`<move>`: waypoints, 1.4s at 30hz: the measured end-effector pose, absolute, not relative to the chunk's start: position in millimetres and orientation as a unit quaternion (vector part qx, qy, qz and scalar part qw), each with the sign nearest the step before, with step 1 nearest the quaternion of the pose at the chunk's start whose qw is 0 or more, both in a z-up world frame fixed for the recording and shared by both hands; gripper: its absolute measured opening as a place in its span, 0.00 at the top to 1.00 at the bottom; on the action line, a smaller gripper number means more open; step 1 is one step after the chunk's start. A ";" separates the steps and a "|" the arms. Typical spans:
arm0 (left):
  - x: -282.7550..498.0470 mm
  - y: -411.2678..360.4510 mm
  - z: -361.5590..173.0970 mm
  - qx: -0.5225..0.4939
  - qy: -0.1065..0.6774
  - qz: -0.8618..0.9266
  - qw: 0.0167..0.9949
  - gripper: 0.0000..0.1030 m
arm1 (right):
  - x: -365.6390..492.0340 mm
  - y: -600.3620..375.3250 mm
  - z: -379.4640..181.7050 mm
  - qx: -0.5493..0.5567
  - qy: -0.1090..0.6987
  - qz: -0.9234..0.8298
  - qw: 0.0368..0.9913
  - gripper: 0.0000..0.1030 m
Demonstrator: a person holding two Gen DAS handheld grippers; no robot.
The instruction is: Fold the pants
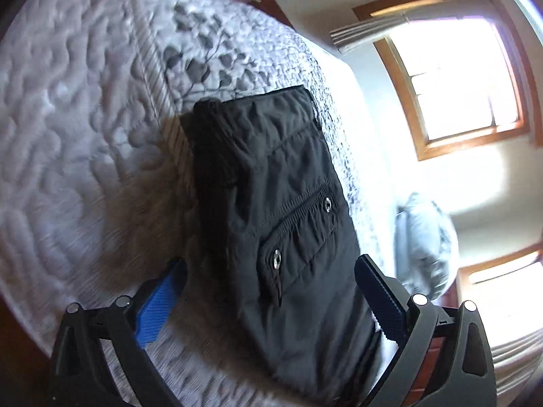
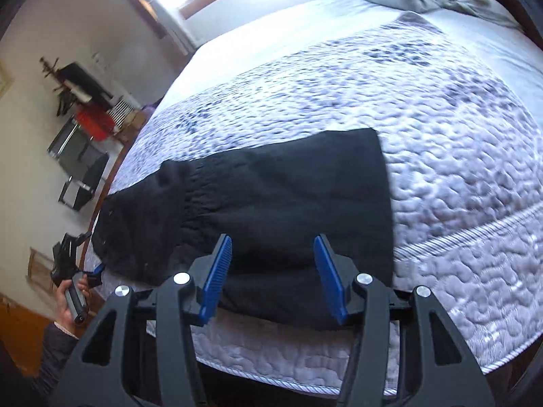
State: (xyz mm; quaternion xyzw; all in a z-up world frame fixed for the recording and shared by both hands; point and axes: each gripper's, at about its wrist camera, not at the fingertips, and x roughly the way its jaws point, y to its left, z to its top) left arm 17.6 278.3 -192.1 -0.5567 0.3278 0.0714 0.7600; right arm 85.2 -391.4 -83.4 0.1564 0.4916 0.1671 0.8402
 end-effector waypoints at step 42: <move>120.6 209.0 -94.1 -0.491 0.293 0.005 0.820 0.90 | 83.5 -391.1 -101.7 0.137 0.518 0.142 0.832 0.44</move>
